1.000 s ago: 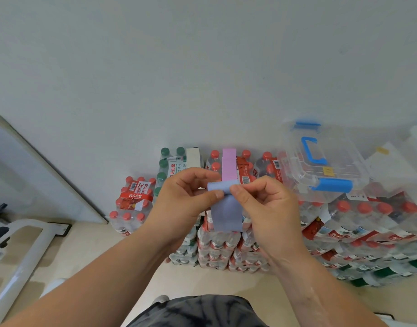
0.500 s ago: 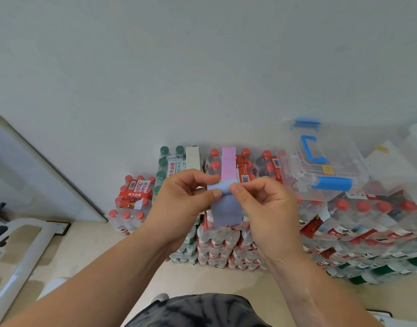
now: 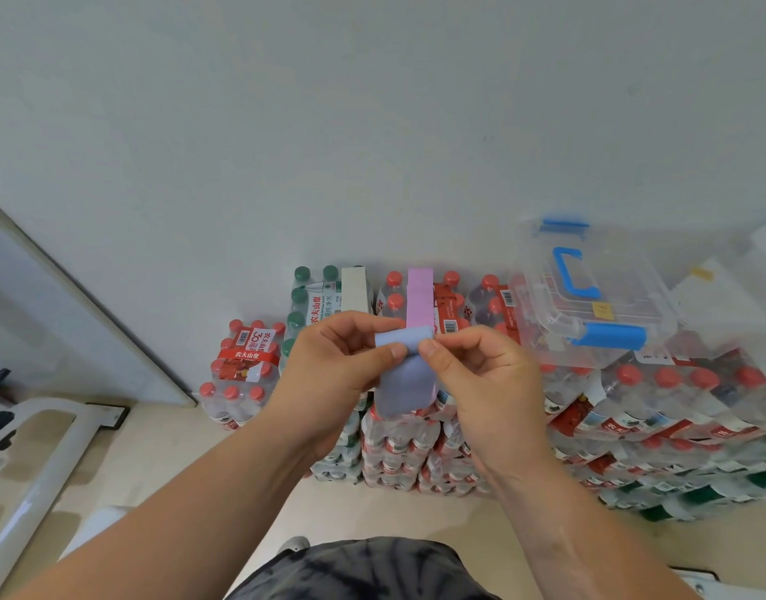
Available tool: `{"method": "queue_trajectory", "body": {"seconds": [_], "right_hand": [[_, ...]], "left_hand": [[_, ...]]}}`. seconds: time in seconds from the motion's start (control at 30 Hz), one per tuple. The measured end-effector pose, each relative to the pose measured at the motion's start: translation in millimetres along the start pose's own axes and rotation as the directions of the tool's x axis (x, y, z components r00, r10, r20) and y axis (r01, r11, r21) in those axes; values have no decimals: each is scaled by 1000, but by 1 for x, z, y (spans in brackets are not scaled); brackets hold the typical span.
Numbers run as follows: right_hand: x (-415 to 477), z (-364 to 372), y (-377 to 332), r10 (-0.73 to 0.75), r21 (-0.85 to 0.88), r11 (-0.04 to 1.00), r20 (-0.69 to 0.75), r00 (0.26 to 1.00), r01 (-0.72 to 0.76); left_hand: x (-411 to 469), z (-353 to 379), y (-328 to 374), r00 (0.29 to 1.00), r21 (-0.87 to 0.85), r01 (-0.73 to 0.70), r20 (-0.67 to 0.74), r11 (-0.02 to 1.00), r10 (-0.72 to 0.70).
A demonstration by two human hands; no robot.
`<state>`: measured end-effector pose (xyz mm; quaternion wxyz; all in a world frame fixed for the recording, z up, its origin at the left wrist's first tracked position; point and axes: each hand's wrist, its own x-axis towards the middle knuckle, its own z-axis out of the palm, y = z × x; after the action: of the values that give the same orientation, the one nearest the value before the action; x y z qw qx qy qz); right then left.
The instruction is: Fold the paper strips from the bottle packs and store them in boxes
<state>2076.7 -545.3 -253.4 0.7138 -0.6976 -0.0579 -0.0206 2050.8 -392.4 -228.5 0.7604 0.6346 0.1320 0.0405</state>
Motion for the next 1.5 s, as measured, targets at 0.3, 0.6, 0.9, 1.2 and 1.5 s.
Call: {"method": "queue_trajectory", "body": {"seconds": [0.3,0.6,0.9,1.2,1.5], "right_hand": [[3,-1,2,12,-16,1000,-42,999,-12],[1,-2,-6,34,71,997,-1,999,-33],[1,-3,-2,70,50,996,-28,997,-69],[0,-2,-4,116,116,987,1,993,-115],[0,-2,2,93,39,995,-29,995,-92]], "left_hand": [[0,1,1,999,-14,-12,45,1000,12],[1,4,5,999,-34,18,39,999,-17],[-1,4,5,996,-42,15,87,999,-12],[-2,5,4,998,-42,39,41,998,-38],[-3,5,0,999,15,-34,18,999,33]]}}
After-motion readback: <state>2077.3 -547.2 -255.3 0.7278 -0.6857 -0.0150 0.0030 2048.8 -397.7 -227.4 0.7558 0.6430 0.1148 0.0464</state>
